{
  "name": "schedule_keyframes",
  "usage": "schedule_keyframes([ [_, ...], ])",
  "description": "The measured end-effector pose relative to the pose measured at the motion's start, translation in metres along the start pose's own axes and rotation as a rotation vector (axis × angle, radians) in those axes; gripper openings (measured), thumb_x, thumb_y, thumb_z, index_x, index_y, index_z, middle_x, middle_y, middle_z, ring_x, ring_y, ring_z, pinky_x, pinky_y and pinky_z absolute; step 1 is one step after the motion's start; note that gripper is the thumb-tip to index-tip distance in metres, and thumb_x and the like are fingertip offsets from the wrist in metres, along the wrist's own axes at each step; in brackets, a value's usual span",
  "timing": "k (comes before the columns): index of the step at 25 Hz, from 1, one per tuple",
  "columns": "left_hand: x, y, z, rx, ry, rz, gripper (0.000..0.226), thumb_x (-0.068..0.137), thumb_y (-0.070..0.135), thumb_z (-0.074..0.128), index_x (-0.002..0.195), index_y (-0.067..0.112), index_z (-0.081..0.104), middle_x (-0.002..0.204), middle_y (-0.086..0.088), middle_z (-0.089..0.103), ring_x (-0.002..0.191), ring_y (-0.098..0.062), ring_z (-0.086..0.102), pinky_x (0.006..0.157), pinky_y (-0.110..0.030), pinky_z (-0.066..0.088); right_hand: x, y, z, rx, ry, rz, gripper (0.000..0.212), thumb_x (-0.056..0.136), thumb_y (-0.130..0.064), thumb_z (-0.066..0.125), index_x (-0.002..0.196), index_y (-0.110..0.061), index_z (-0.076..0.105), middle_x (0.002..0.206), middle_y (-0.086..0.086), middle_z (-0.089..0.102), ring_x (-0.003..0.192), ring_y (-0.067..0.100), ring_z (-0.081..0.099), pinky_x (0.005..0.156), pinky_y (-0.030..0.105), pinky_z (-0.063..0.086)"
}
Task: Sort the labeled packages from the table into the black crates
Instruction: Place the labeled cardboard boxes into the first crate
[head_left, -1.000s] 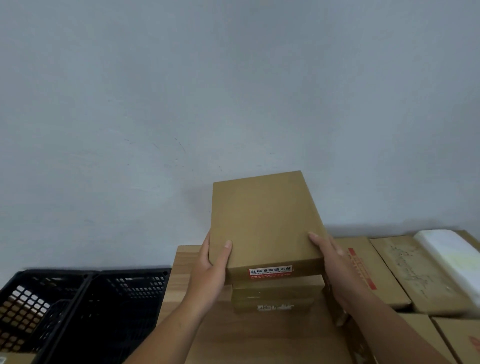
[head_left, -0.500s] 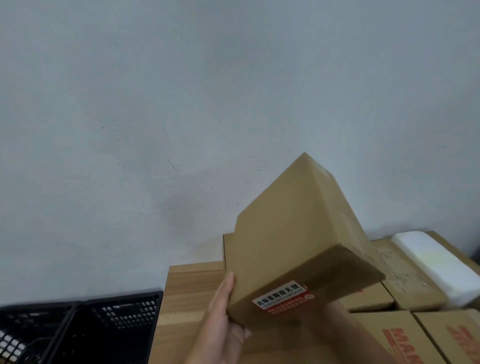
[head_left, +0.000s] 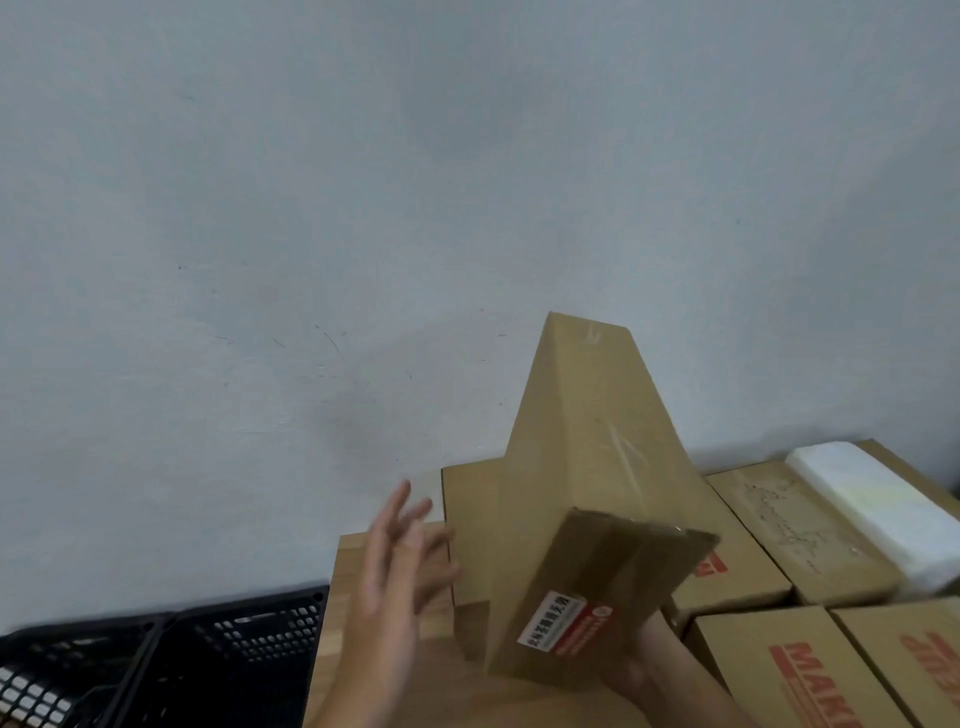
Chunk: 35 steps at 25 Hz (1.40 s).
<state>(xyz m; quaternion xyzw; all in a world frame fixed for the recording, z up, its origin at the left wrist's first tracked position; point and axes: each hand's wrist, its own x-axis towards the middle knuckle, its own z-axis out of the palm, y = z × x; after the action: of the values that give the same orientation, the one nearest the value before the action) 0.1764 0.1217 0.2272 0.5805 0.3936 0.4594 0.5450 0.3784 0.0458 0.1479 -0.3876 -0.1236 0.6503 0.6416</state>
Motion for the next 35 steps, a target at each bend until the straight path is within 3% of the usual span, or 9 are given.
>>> schedule_keyframes([
  [3, 0.015, 0.049, -0.001, 0.18, -0.078, 0.186, 0.054, 0.086, 0.084, 0.042, 0.134, 0.062, 0.053, 0.143, 0.032, 0.052, 0.131, 0.005, 0.054, 0.107, -0.04, 0.049, 0.007, -0.008, 0.005, 0.055, 0.002, -0.059, 0.029, 0.085, -0.031, 0.081, 0.072, -0.005, 0.082, 0.08, 0.02, 0.077, 0.069, 0.035, 0.076, 0.058, 0.045, 0.062],
  [5, 0.014, 0.077, 0.007, 0.299, -0.133, 0.301, 0.055, 0.086, 0.084, 0.039, 0.134, 0.061, 0.054, 0.146, 0.035, 0.046, 0.137, 0.009, 0.044, 0.109, -0.034, 0.042, 0.019, -0.004, -0.006, 0.019, 0.064, -0.067, 0.046, 0.101, -0.036, 0.053, 0.077, -0.01, 0.083, 0.084, 0.016, 0.078, 0.075, 0.033, 0.077, 0.063, 0.043, 0.062],
  [8, 0.014, 0.103, 0.019, 0.433, -0.159, 0.489, 0.055, 0.088, 0.084, 0.039, 0.134, 0.058, 0.056, 0.148, 0.035, 0.043, 0.141, 0.008, 0.038, 0.104, -0.029, 0.038, 0.028, -0.015, -0.002, -0.098, 0.033, -0.088, 0.045, 0.102, -0.052, 0.05, 0.109, -0.018, 0.079, 0.108, 0.015, 0.077, 0.098, 0.035, 0.075, 0.079, 0.045, 0.061],
  [11, 0.02, 0.095, 0.025, 0.552, -0.201, 0.498, 0.067, 0.082, 0.091, 0.04, 0.136, 0.053, 0.056, 0.145, 0.036, 0.045, 0.14, 0.005, 0.04, 0.105, -0.03, 0.044, 0.034, -0.031, 0.005, -0.233, 0.14, -0.065, 0.078, 0.079, -0.074, 0.069, 0.14, -0.027, 0.055, 0.127, 0.015, 0.071, 0.113, 0.04, 0.07, 0.094, 0.055, 0.057],
  [16, 0.035, 0.048, 0.006, 0.485, -0.127, 0.362, 0.07, 0.08, 0.087, 0.052, 0.14, 0.052, 0.052, 0.142, 0.032, 0.05, 0.134, 0.007, 0.046, 0.101, -0.023, 0.043, 0.029, -0.063, -0.007, -0.378, 0.249, -0.158, 0.084, 0.062, -0.057, 0.09, 0.13, -0.021, 0.056, 0.106, 0.005, 0.08, 0.094, 0.028, 0.078, 0.076, 0.042, 0.064],
  [20, 0.042, 0.017, -0.002, 0.293, -0.06, 0.241, 0.06, 0.085, 0.066, 0.063, 0.142, 0.053, 0.05, 0.144, 0.026, 0.055, 0.136, 0.002, 0.05, 0.102, -0.026, 0.049, 0.021, -0.09, -0.009, -0.44, 0.279, -0.305, 0.046, 0.083, -0.039, 0.079, 0.126, -0.031, 0.064, 0.105, -0.003, 0.08, 0.094, 0.02, 0.078, 0.074, 0.039, 0.064],
  [26, 0.031, -0.008, -0.022, 0.237, 0.026, 0.099, 0.056, 0.086, 0.057, 0.062, 0.141, 0.055, 0.051, 0.14, 0.028, 0.059, 0.132, 0.003, 0.054, 0.105, -0.034, 0.047, 0.027, -0.093, -0.005, -0.491, 0.246, -0.414, 0.054, 0.081, -0.038, 0.078, 0.13, -0.051, 0.06, 0.114, -0.017, 0.075, 0.106, 0.014, 0.073, 0.083, 0.045, 0.064],
  [31, 0.006, -0.017, -0.073, 0.232, 0.131, 0.062, 0.045, 0.102, 0.044, 0.059, 0.147, 0.048, 0.049, 0.143, 0.028, 0.057, 0.134, 0.006, 0.052, 0.108, -0.029, 0.043, 0.041, -0.048, 0.022, -0.558, 0.115, -0.368, 0.041, 0.091, -0.026, 0.073, 0.124, -0.05, 0.065, 0.116, -0.018, 0.075, 0.103, 0.009, 0.074, 0.071, 0.028, 0.063],
  [35, -0.023, -0.019, -0.145, 0.251, 0.233, 0.055, 0.045, 0.103, 0.043, 0.056, 0.147, 0.046, 0.05, 0.142, 0.027, 0.058, 0.135, 0.006, 0.05, 0.111, -0.03, 0.042, 0.044, 0.003, 0.068, -0.642, 0.044, -0.333, 0.048, 0.091, -0.028, 0.073, 0.134, -0.045, 0.061, 0.122, -0.02, 0.071, 0.114, 0.012, 0.069, 0.088, 0.044, 0.061],
])
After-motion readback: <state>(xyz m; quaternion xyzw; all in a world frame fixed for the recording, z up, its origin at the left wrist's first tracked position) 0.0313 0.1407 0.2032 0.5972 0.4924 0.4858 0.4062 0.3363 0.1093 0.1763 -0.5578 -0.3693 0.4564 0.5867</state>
